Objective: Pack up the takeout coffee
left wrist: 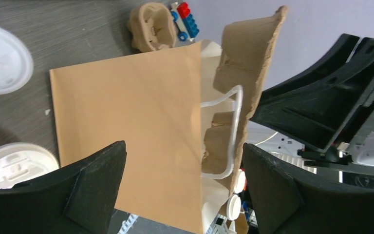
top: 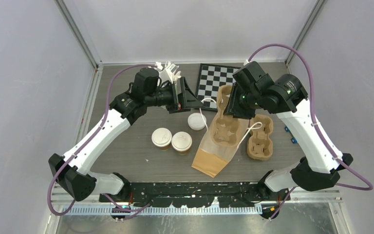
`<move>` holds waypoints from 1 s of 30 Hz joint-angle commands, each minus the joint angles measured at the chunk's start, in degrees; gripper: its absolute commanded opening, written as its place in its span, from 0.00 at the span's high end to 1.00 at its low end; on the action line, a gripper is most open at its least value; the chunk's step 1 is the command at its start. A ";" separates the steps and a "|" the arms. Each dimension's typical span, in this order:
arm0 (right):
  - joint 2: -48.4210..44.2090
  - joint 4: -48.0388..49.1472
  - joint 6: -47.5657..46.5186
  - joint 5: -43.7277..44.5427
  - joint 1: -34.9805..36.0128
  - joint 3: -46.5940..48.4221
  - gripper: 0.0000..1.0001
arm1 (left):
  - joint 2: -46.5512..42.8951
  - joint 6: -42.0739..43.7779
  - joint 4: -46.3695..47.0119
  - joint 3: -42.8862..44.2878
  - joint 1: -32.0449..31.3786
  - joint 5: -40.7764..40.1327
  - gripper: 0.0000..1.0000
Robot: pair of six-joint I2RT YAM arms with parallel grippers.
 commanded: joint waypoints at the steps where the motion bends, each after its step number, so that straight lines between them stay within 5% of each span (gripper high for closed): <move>1: 0.83 -1.87 -3.95 -1.31 -0.21 2.67 0.65 | 0.08 -1.86 7.56 1.04 0.18 4.63 0.08; 8: 0.40 -2.32 0.78 -3.24 -0.18 1.73 0.65 | 4.82 -0.90 7.37 3.85 0.13 7.71 0.25; 10: -0.58 -1.85 3.52 -4.16 -0.16 0.15 0.65 | 5.32 -1.51 7.62 4.52 0.14 8.61 0.41; 15: -5.85 3.08 11.16 -5.37 -0.18 -8.15 0.65 | 2.24 -6.29 10.94 0.65 0.01 6.87 0.99; 30: -9.11 9.97 14.74 1.27 -0.11 -15.53 0.66 | -2.50 -10.50 14.14 -6.37 -0.78 5.31 1.00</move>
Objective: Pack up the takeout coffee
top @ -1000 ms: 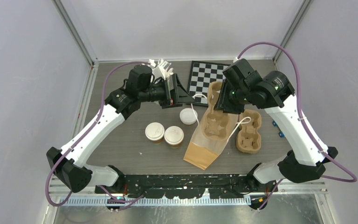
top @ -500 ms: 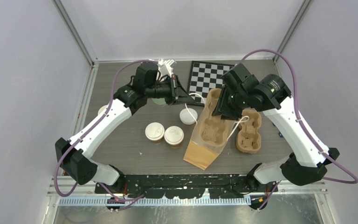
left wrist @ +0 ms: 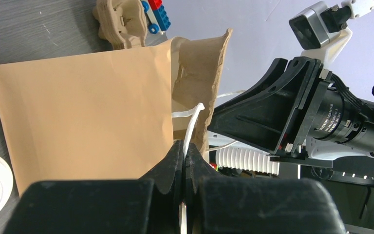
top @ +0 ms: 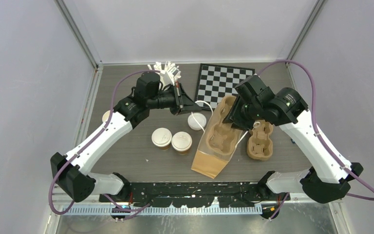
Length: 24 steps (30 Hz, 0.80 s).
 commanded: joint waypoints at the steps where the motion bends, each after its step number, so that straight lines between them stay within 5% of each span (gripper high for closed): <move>1: -0.44 4.55 1.18 4.71 -0.03 0.17 0.66 | -2.16 -0.36 3.61 -0.72 -0.18 0.66 1.00; 24: 2.21 -2.65 6.70 4.53 7.57 1.78 0.65 | -3.52 3.38 -1.13 -0.96 -0.16 -3.31 1.00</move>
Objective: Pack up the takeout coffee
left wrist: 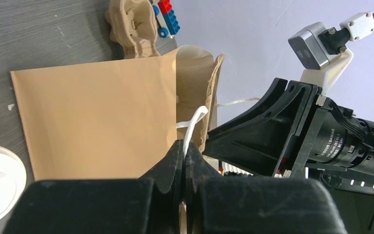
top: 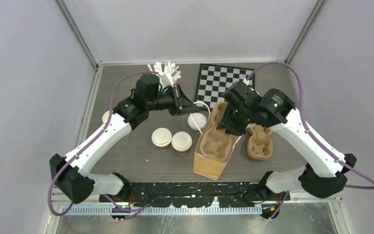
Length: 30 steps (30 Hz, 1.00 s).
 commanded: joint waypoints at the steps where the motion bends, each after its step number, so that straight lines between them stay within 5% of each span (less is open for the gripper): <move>1: -0.84 -2.14 1.84 1.97 0.37 1.36 0.65 | -2.85 3.41 -2.18 1.10 -0.20 -2.15 1.00; 15: -2.62 3.86 2.13 3.30 0.51 -4.94 0.65 | -4.23 2.59 -1.60 0.73 -0.07 -1.76 1.00; 30: -0.84 1.75 3.68 0.29 3.42 1.63 0.66 | -4.70 2.80 -1.26 -0.18 -0.07 -1.57 1.00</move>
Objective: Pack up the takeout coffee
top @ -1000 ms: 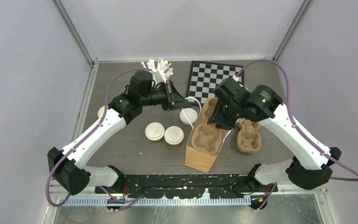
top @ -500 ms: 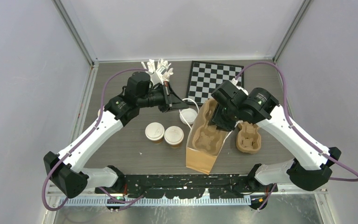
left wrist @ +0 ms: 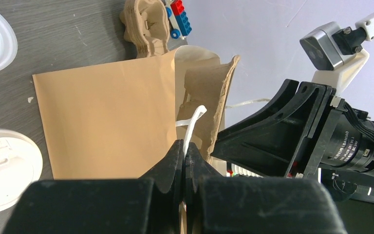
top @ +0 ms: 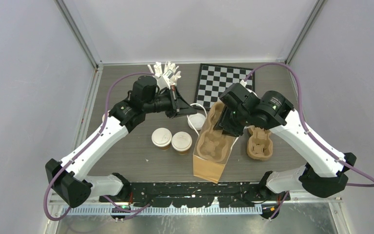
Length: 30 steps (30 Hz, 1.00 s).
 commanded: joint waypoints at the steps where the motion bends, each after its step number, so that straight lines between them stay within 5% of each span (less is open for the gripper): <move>1: -0.82 0.41 1.40 -0.86 0.88 1.49 0.66 | -1.97 0.26 2.98 0.39 -0.14 1.34 1.00; 30: 0.01 1.97 2.74 2.02 1.92 -6.65 0.62 | -3.58 0.00 3.74 -1.90 -0.07 2.76 1.00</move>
